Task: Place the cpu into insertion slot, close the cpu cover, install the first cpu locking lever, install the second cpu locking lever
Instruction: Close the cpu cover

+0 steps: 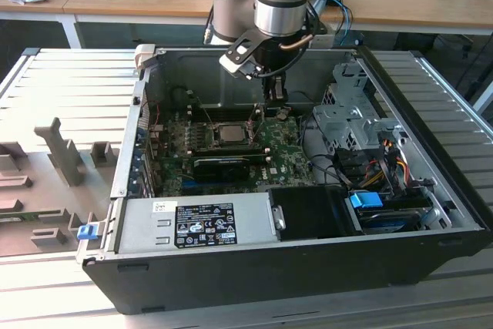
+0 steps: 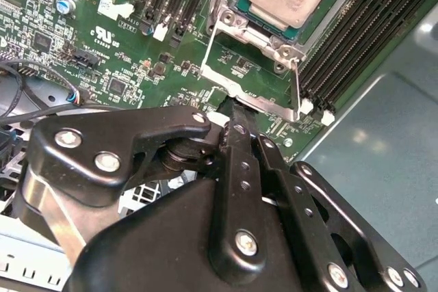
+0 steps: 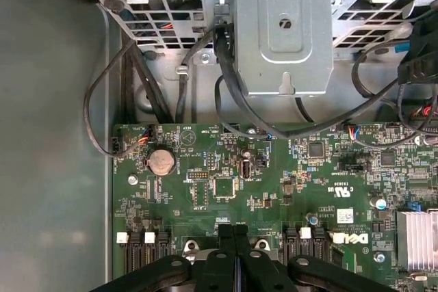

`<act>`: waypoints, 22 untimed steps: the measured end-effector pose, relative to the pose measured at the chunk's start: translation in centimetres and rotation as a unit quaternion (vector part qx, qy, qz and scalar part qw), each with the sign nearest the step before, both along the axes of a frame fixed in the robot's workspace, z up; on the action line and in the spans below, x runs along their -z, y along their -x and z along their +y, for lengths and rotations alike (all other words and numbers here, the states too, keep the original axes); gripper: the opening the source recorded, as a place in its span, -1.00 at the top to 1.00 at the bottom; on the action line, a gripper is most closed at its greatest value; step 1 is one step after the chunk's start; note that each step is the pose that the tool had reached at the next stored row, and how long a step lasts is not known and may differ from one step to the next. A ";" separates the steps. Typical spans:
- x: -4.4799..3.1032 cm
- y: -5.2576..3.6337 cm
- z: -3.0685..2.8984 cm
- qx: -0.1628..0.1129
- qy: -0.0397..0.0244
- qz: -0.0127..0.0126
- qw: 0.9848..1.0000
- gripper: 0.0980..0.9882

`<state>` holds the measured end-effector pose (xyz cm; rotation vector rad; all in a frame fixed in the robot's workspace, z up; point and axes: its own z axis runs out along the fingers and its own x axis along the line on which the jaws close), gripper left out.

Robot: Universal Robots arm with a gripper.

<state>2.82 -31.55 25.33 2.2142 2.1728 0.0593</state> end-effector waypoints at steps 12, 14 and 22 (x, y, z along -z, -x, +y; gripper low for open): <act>0.00 0.28 0.00 0.000 0.000 0.000 1.000 0.98; 0.00 0.32 0.00 0.000 0.000 0.000 1.000 0.98; 0.00 0.70 0.00 0.000 0.000 0.000 1.000 0.98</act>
